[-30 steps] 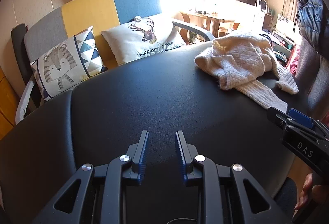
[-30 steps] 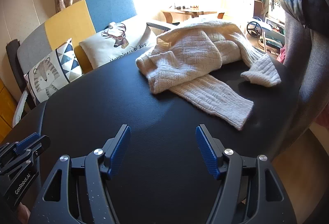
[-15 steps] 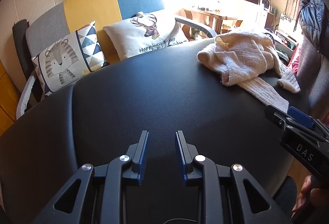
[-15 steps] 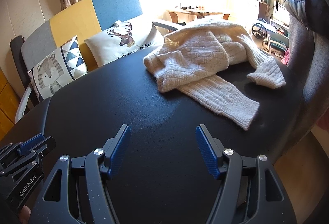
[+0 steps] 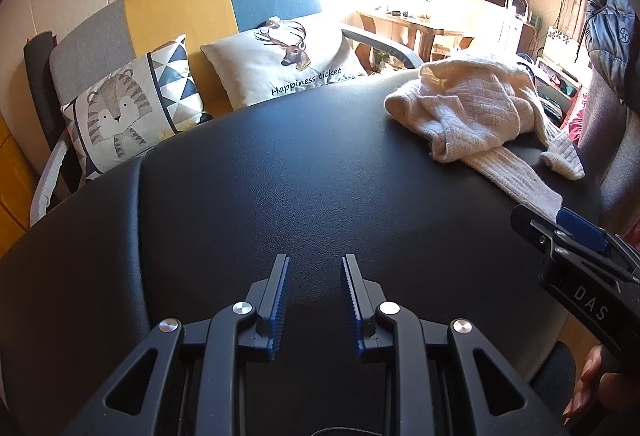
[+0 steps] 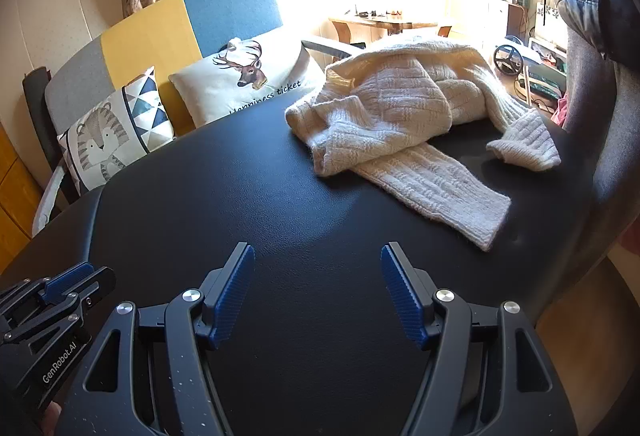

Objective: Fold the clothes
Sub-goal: 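Move both grippers toward the cream sweater on the table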

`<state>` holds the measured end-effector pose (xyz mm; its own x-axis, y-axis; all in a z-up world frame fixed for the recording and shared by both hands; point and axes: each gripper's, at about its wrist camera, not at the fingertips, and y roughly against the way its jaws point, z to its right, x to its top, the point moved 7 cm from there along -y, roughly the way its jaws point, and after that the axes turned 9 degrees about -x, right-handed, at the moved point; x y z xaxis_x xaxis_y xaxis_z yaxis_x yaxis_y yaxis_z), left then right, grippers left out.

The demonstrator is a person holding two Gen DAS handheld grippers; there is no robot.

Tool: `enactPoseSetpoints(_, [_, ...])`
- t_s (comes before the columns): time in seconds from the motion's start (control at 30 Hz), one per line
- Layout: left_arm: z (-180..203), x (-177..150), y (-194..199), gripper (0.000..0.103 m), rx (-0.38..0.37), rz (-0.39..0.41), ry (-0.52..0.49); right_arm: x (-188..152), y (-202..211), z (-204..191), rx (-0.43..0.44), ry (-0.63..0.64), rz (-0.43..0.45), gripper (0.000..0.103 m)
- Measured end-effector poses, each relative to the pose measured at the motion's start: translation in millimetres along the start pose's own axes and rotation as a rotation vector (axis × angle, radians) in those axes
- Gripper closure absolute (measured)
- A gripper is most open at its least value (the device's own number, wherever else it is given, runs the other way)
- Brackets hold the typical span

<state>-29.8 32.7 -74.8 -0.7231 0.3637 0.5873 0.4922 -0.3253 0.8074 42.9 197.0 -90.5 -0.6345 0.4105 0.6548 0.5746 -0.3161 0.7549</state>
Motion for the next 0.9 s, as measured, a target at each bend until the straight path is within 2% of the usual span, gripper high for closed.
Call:
enactPoseSetpoints(0.33, [0,1,-1,0.077,0.007,-0.003,-0.003,0,-3,1,0.003,-0.001,-0.009,0.034])
enactPoseSetpoints(0.53, [-4,2,-2,0.077,0.037,-0.002,-0.012,1,-5,-2,0.002,0.014,-0.011,0.034])
enactPoseSetpoints(0.9, [-5,3,-4,0.077,0.024,-0.008,-0.003,4,-10,-3,-0.009,0.024,-0.015,0.034])
